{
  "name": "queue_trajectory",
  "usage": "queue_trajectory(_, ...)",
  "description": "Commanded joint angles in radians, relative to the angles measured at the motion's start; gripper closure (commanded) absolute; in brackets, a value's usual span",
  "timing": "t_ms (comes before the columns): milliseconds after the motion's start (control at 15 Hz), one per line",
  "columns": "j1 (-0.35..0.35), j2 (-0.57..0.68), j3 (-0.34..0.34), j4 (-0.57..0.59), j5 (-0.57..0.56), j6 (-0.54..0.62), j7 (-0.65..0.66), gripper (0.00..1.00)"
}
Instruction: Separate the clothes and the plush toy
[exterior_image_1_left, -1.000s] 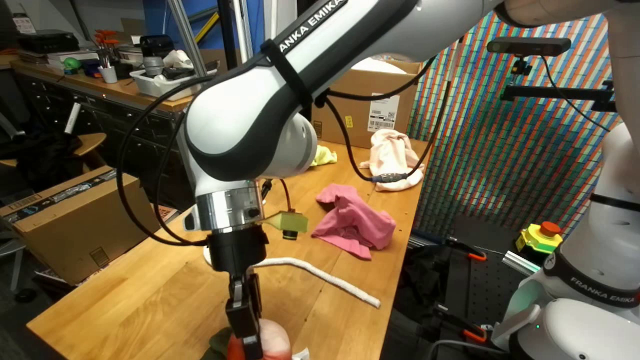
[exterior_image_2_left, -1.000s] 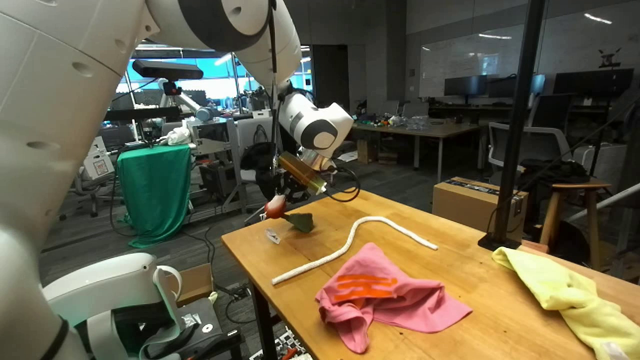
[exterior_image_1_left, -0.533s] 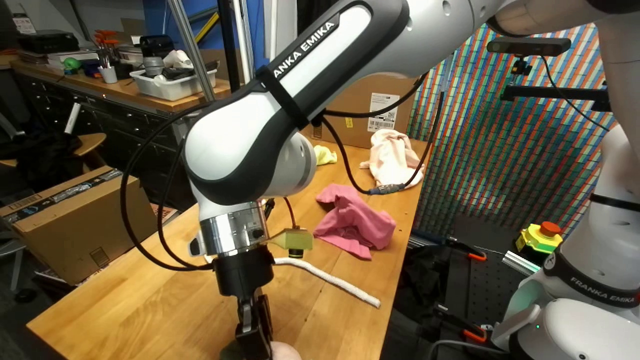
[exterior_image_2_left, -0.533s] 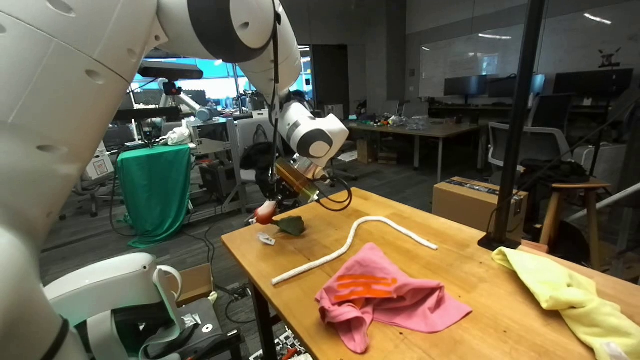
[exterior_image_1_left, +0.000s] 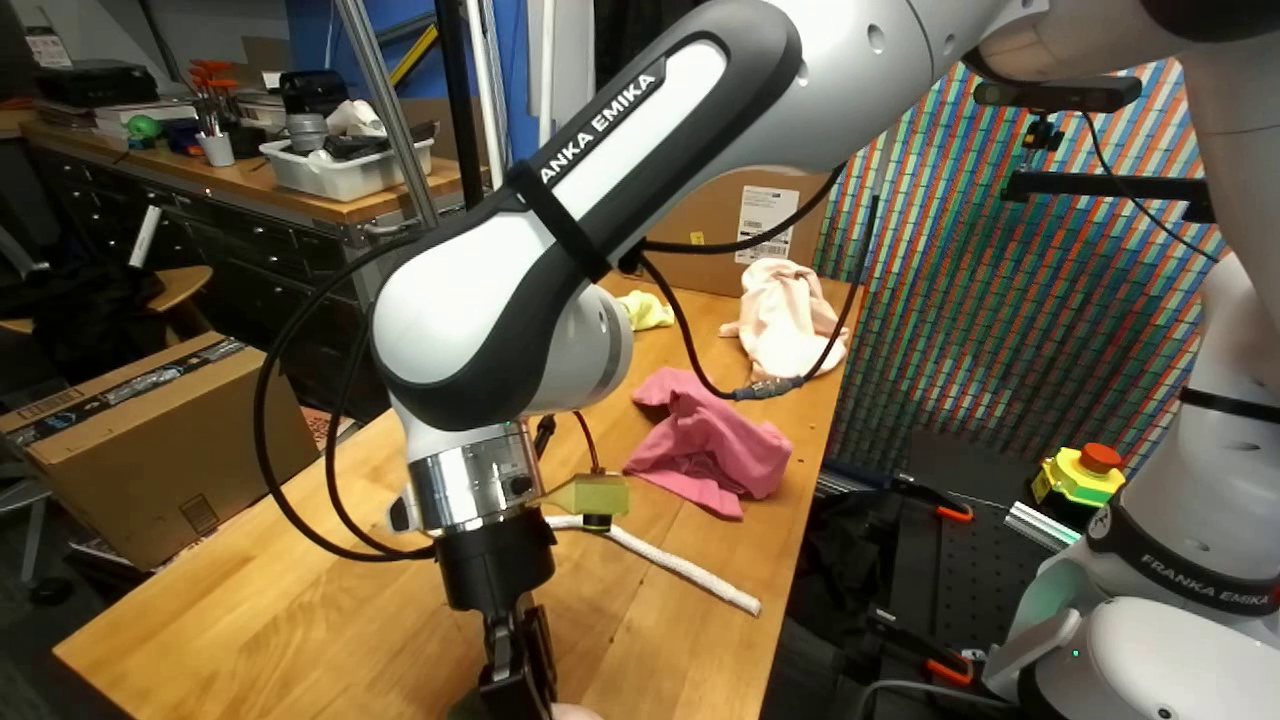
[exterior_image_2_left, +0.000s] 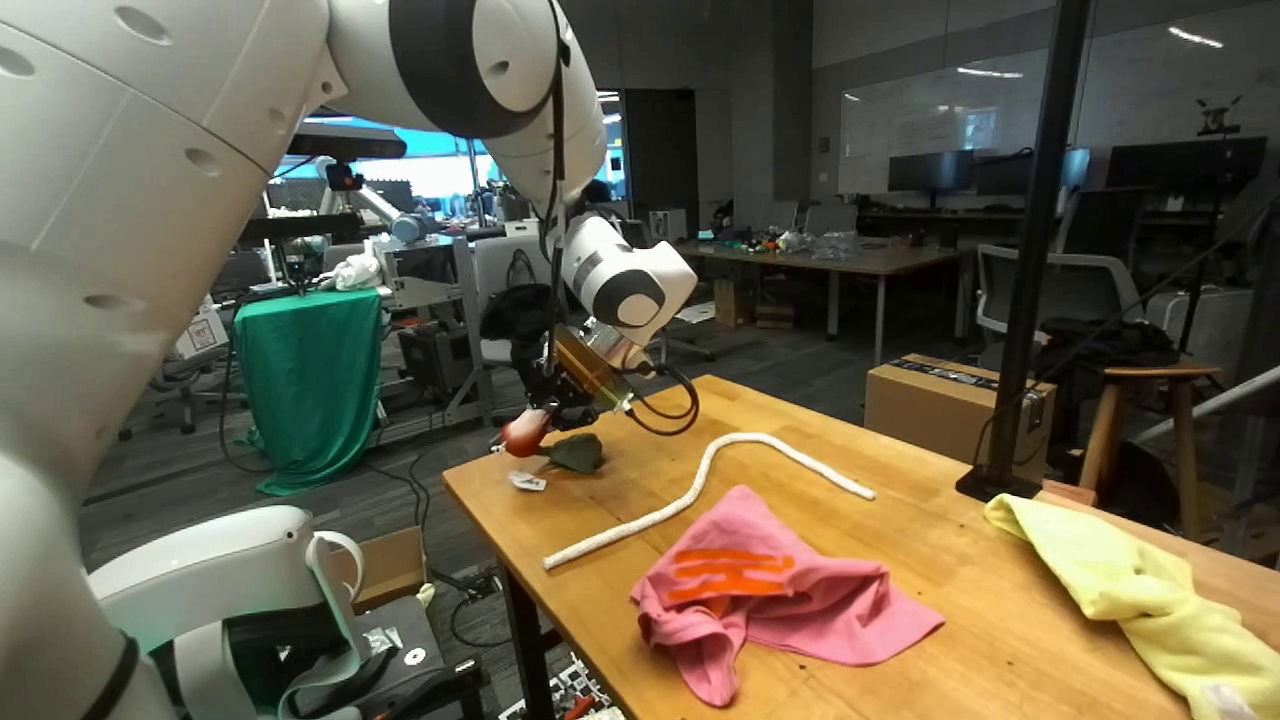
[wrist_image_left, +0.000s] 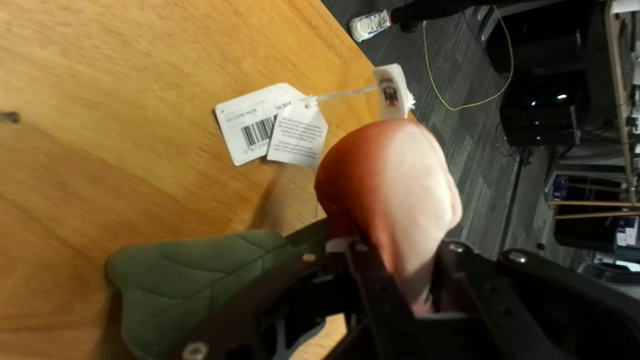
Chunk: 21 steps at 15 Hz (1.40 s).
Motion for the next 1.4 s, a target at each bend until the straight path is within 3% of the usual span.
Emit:
queue_trajectory(0, 0.005, 0.019, 0.001, 0.029, 0.014, -0.031, 0.012, 0.45)
queue_trajectory(400, 0.009, 0.021, -0.004, 0.027, 0.006, -0.024, 0.024, 0.01)
queue_trajectory(733, 0.027, 0.009, -0.025, 0.024, -0.03, 0.006, 0.052, 0.0)
queue_trajectory(1200, 0.095, -0.058, -0.146, 0.042, -0.348, 0.017, 0.219, 0.0)
queue_trajectory(1333, 0.085, -0.083, -0.154, 0.05, -0.377, 0.004, 0.248, 0.0)
